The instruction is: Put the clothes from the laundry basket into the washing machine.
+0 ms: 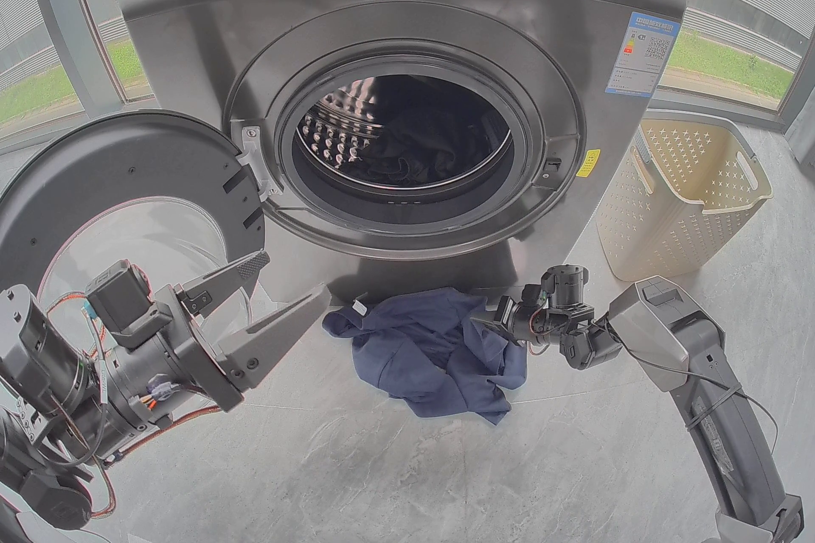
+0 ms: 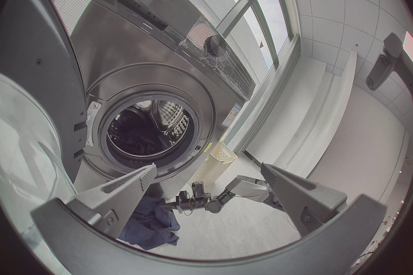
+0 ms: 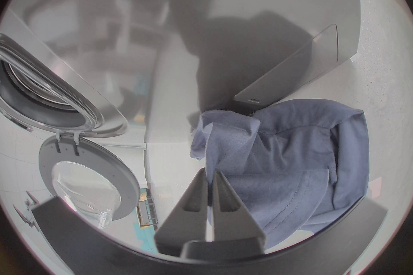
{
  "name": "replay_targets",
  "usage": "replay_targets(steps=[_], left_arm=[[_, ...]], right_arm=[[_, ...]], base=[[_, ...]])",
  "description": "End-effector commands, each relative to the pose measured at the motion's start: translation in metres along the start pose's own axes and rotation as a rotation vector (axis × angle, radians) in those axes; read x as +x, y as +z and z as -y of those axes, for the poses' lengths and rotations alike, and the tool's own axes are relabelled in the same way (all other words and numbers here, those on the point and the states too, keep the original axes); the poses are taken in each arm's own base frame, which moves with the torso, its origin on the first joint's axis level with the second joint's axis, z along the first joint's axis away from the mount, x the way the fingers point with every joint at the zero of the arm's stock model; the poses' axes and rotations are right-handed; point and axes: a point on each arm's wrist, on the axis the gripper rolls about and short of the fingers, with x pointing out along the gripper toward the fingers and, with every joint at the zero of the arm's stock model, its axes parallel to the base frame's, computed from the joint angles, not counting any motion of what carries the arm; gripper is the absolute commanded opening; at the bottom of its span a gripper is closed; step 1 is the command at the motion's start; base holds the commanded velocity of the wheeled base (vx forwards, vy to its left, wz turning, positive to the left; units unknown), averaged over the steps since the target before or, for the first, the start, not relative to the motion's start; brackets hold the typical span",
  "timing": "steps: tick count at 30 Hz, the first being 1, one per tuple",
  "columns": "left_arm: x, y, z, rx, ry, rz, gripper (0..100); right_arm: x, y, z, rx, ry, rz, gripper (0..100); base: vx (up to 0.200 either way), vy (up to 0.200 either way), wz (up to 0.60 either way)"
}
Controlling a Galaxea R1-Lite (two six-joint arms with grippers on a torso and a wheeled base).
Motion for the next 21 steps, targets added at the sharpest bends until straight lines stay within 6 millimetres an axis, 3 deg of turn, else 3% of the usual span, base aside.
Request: replay_targets(steps=[1,6,21], left_arm=[[0.0,-0.002,0.0,-0.003,0.002,-0.008,100],[0.001,-0.002,-0.001,-0.004,0.003,-0.011,100],[0.001,-0.006,-0.002,-0.021,0.008,-0.026,100]], right_arm=[[-0.007,0.006,-0.014,0.02,0.03,0.016,0],[-0.021,0.01,-0.034,0.085,0.108,-0.024,0],[-0.034,0.015,-0.055,0.148,0.2,0.024,0]], base=[[0.0,0.0,0.0],[0.0,0.0,0.0],[0.0,0.0,0.0]])
